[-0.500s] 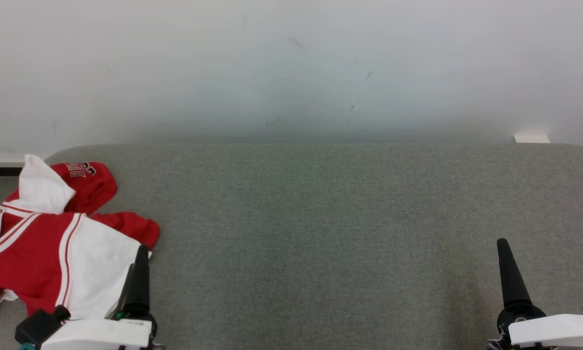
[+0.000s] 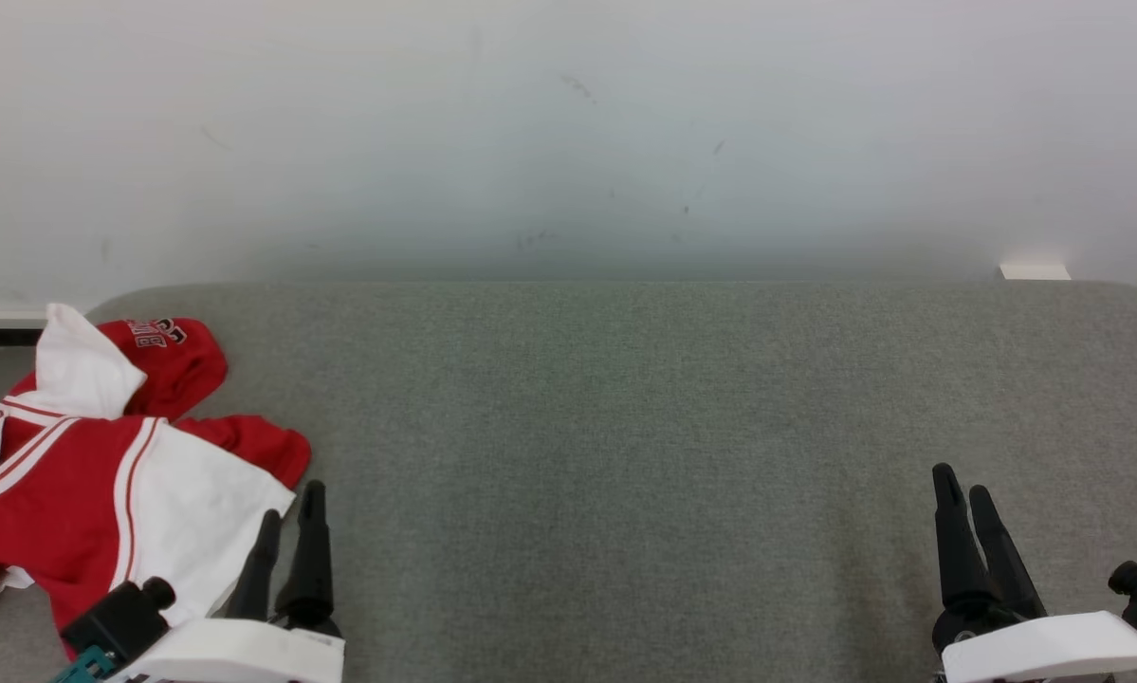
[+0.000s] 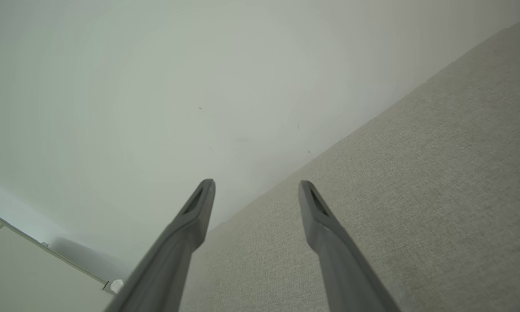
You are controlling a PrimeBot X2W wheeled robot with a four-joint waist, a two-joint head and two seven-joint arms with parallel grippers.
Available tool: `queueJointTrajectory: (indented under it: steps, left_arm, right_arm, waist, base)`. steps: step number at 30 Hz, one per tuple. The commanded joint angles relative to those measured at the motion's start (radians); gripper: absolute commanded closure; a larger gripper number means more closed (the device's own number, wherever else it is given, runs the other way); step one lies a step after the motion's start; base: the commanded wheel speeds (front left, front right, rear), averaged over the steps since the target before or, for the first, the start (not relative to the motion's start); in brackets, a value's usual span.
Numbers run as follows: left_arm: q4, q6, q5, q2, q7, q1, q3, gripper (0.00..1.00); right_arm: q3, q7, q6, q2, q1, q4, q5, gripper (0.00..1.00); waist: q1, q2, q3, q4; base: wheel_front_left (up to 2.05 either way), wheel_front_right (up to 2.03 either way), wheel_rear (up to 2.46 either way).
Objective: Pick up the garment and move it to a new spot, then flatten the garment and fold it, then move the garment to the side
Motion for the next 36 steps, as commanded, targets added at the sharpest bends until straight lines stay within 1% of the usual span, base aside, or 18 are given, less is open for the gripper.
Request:
queueJointTrajectory:
  steps: [1, 9, 10, 19, 27, 36]
  left_arm:
    - [-0.012, 0.002, 0.041, 0.008, -0.013, -0.004, -0.005, 0.0]
    - [0.001, 0.033, 0.159, 0.009, -0.037, -0.002, -0.014, 0.0]
    - [0.001, 0.033, 0.159, 0.009, -0.037, -0.002, -0.014, 0.0]
    - [0.009, 0.04, 0.266, 0.012, -0.061, 0.002, -0.036, 0.0]
    - [0.014, 0.047, 0.35, 0.014, -0.082, 0.003, -0.047, 0.0]
    - [0.006, 0.035, 0.425, 0.014, -0.101, 0.009, -0.059, 0.0]
  right_arm:
    - [0.007, -0.011, -0.001, -0.008, -0.02, -0.014, -0.052, 0.0]
    - [0.002, -0.036, -0.001, -0.007, -0.021, -0.003, -0.214, 0.0]
    - [0.002, -0.036, -0.001, -0.007, -0.021, -0.003, -0.214, 0.0]
    - [-0.011, -0.059, -0.001, -0.001, -0.016, 0.009, -0.336, 0.0]
    - [-0.001, -0.081, -0.001, -0.001, -0.018, 0.027, -0.402, 0.0]
    - [0.018, -0.1, -0.001, -0.001, -0.019, 0.028, -0.466, 0.0]
  waist:
    - [-0.0001, -0.0001, 0.0, 0.0]
    - [-0.0001, -0.0001, -0.002, 0.002]
    - [-0.0001, -0.0001, -0.002, 0.002]
    - [-0.0001, -0.0001, -0.006, 0.003]
    - [-0.0001, -0.0001, -0.009, 0.001]
    - [-0.0001, -0.0001, -0.014, -0.001]
  base:
    - [0.0, 0.0, 0.0]
    - [0.0, 0.0, 0.0]
    - [0.0, 0.0, 0.0]
    - [0.0, 0.0, 0.0]
    - [0.0, 0.0, 0.0]
    - [0.0, 0.0, 0.0]
